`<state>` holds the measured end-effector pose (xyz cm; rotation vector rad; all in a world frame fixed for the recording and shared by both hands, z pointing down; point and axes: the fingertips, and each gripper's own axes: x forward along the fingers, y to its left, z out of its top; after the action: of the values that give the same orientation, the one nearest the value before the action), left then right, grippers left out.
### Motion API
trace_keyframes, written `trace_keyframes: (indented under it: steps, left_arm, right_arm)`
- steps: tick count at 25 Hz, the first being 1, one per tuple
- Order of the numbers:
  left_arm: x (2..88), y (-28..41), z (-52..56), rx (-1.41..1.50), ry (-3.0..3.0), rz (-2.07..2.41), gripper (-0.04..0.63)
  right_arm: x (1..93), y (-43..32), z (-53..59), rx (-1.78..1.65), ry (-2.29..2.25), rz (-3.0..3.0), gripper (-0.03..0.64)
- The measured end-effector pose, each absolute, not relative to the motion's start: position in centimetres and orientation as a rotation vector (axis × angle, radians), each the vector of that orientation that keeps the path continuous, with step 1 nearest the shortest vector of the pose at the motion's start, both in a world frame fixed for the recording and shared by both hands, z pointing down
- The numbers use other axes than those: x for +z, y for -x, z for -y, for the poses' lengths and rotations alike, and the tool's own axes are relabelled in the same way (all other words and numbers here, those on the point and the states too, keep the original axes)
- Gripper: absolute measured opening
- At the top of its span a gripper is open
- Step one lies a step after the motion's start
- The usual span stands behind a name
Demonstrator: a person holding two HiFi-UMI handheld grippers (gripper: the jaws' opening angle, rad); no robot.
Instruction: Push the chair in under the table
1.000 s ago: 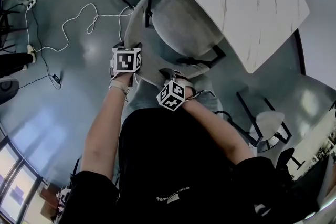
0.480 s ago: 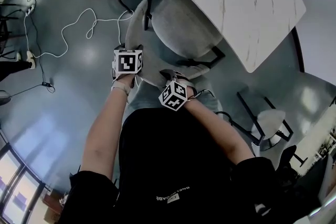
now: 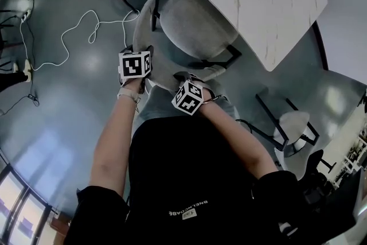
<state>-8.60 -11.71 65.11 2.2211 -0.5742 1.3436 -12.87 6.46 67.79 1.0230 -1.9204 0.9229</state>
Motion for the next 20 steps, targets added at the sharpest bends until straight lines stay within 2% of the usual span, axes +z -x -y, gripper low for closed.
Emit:
trace_keyframes:
  steps: [8, 11, 17, 20]
  left_arm:
    - [59.4, 10.0, 11.0, 1.163, -2.319, 0.669, 0.238]
    - [56.2, 10.2, 9.7, 1.046, -2.367, 0.636, 0.236]
    - [47.4, 9.6, 7.7, 0.779, -2.47, 0.584, 0.099]
    - [42.5, 8.4, 8.5, 0.62, -2.555, 0.619, 0.02]
  right_arm:
    - [63.3, 12.3, -7.6, 1.007, -0.941, 1.932, 0.192]
    - [58.9, 11.5, -5.7, 1.091, -1.079, 2.055, 0.19]
    - [48.4, 6.2, -2.3, 1.24, -1.438, 2.236, 0.181]
    - [43.2, 2.6, -0.5, 1.135, -1.586, 2.337, 0.133]
